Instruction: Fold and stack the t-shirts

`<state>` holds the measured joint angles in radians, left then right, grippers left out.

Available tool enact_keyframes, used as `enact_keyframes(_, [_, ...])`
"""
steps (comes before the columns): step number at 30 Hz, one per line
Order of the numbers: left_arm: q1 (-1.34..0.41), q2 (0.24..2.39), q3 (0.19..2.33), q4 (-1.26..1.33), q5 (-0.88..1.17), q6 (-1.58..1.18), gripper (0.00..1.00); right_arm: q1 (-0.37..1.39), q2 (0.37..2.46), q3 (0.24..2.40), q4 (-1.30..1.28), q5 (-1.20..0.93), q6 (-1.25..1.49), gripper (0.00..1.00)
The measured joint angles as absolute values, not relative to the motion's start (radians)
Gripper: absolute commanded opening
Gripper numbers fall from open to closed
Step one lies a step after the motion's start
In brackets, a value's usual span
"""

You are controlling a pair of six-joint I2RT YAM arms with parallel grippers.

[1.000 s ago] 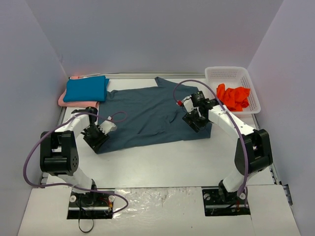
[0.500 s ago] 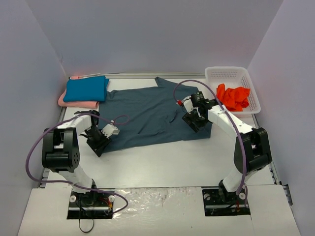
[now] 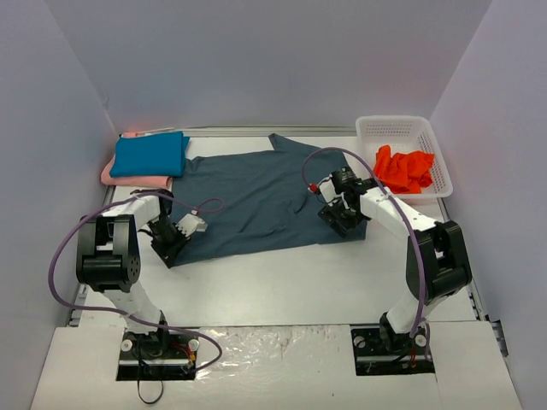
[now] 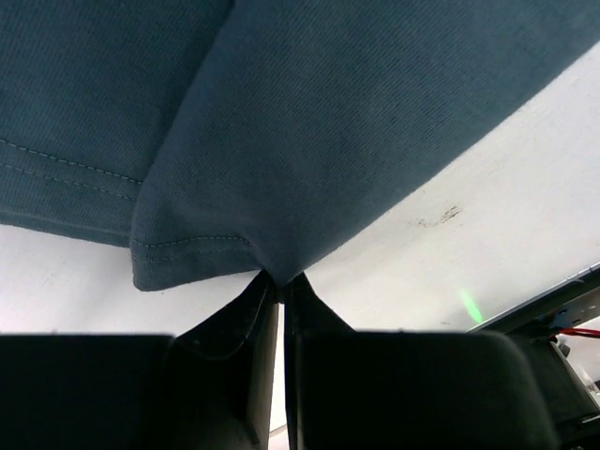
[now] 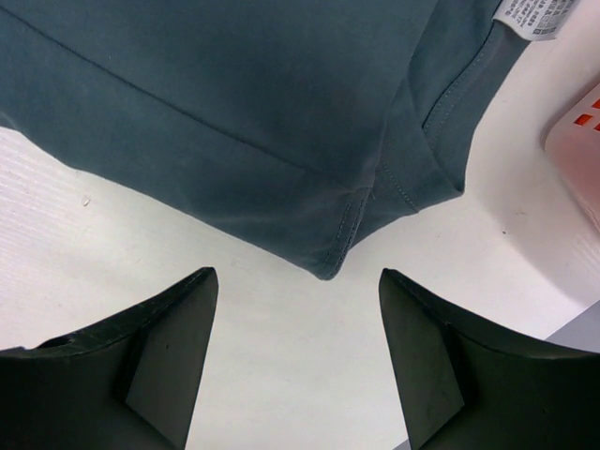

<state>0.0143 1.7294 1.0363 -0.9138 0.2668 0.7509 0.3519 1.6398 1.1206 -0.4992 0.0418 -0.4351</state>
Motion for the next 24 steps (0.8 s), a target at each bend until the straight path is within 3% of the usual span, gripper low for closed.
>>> enact_keyframes(24, [0.014, 1.726, 1.049, -0.889, 0.252, 0.692, 0.02, 0.259, 1.734, 1.073, -0.532, 0.017, -0.542, 0.63])
